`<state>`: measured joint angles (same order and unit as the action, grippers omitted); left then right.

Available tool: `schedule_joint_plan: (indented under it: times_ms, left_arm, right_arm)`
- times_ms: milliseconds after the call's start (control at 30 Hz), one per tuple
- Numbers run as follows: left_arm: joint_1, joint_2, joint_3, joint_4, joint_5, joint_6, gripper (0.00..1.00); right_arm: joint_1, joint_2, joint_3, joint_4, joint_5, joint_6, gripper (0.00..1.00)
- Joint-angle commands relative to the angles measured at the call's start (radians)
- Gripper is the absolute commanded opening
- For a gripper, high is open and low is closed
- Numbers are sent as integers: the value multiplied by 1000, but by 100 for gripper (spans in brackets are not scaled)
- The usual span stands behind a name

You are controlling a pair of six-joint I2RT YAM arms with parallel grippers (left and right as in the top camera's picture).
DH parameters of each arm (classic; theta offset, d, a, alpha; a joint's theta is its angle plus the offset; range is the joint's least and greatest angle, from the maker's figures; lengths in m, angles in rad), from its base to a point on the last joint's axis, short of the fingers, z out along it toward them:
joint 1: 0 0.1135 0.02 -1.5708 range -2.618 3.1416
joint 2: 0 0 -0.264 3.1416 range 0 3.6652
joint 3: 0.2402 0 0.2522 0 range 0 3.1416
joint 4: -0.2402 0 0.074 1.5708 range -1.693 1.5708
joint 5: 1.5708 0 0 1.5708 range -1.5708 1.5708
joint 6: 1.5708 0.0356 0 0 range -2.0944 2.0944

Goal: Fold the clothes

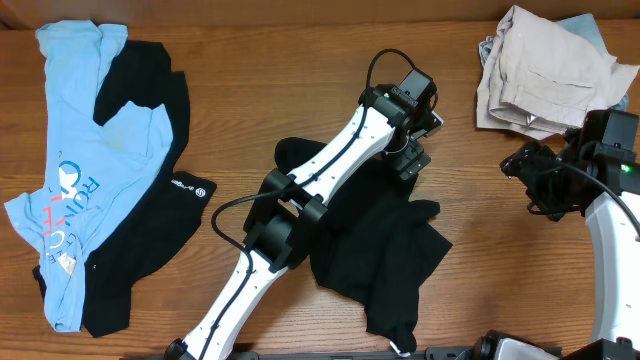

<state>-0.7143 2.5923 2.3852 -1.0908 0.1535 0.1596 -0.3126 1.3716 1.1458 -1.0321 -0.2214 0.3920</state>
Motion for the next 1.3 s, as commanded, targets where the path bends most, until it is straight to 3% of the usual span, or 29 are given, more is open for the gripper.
schedule_joint_plan:
  times_ms: [0, 267, 400, 933, 1033, 1100, 1267]
  left_arm:
    - [-14, 16, 19, 0, 60, -145, 93]
    - [-56, 33, 19, -20, 34, -159, 92]
    - [-86, 43, 19, -23, -82, -160, 89]
    - [-93, 53, 19, -51, -128, -164, 41]
    - [-93, 53, 19, -53, -127, -164, 25]
    - [-93, 52, 19, -54, -127, -164, 6]
    - [-63, 34, 52, -105, -129, -164, 4]
  right_arm:
    - [-2, -19, 2, 8, -4, -26, 80]
    - [-2, -19, 2, 7, -4, -29, 80]
    - [-2, -19, 2, 6, -4, -30, 80]
    - [-2, -19, 2, 2, -4, -30, 80]
    - [-2, -19, 2, 2, -4, -30, 80]
    - [-2, -19, 2, 2, -4, -30, 80]
    - [-2, -19, 2, -2, -7, -31, 80]
